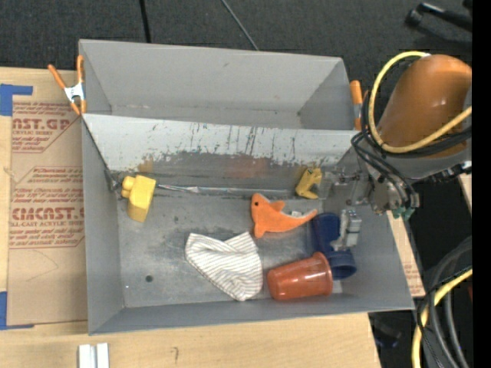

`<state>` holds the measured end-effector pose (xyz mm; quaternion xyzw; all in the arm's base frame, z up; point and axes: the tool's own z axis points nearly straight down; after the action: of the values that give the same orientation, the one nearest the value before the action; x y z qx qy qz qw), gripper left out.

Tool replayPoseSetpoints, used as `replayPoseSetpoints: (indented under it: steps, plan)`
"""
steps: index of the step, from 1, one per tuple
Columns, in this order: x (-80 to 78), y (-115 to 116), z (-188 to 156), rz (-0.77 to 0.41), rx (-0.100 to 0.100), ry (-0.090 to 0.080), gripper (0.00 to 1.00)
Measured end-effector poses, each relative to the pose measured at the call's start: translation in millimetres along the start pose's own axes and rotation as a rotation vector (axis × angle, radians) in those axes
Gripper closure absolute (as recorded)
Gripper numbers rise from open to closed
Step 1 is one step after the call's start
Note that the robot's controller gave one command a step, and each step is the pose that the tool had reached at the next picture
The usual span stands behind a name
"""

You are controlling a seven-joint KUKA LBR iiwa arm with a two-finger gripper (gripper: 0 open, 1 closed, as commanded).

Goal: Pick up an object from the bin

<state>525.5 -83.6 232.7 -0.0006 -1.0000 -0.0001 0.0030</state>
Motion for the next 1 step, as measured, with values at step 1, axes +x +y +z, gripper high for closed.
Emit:
replayPoseSetpoints:
  steps: [1]
  plan:
    - [-1.4, 0.3, -4.6, -0.001, 0.001, -0.008, 0.00]
